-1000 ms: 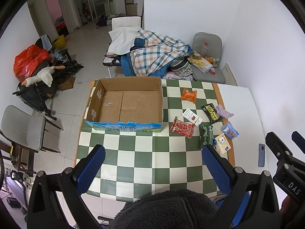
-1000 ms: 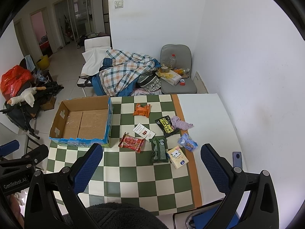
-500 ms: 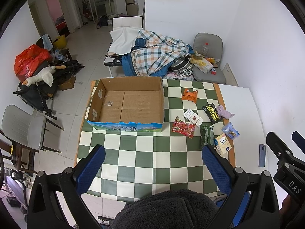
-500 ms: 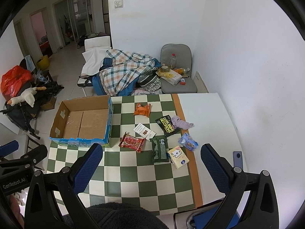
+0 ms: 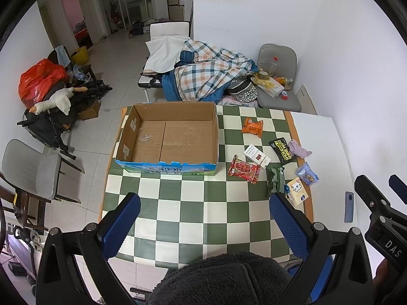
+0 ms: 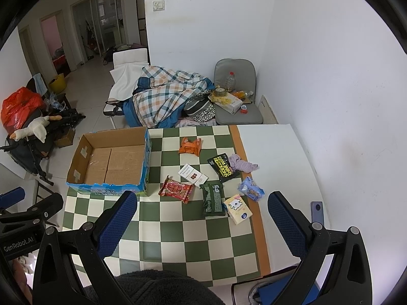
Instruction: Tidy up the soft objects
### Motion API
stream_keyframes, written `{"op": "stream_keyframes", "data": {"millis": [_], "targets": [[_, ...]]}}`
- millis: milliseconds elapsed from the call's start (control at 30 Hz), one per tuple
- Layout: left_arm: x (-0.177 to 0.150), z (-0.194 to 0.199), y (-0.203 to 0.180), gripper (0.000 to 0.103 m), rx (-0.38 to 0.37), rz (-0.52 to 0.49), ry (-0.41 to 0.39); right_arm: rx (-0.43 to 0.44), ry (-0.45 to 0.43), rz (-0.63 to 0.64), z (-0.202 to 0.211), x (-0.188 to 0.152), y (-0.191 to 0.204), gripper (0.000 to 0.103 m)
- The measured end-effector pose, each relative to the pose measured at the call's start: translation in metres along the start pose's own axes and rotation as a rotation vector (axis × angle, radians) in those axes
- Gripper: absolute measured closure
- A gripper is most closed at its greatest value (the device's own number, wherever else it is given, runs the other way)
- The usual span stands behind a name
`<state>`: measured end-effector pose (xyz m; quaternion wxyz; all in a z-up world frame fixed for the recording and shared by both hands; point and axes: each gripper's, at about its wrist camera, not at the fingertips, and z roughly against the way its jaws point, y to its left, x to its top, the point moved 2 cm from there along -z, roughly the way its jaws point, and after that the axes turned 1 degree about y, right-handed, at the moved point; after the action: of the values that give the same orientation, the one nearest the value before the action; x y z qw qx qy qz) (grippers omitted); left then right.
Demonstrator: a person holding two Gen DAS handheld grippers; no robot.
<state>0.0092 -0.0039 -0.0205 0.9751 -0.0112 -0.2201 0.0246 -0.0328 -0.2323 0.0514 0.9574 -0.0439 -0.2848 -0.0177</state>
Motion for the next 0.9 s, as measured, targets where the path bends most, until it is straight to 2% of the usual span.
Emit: {"op": "stream_keyframes", "data": {"millis": [700, 767, 900], "targets": [[0.001, -0.006, -0.004, 0.000, -0.006, -0.001, 0.006, 0.001, -0.001, 0.000, -0.001, 0.003, 0.001, 0.000], [0.010, -0.006, -0.001, 0.000, -0.014, -0.004, 0.014, 0.003, 0.010, -0.010, -0.003, -0.002, 0.009, 0.000], [0.029, -0.037, -0.004, 0.000, -0.044, -0.002, 0.065, 0.001, 0.059, -0.056, -0.030, -0.003, -0.004, 0.000]]}}
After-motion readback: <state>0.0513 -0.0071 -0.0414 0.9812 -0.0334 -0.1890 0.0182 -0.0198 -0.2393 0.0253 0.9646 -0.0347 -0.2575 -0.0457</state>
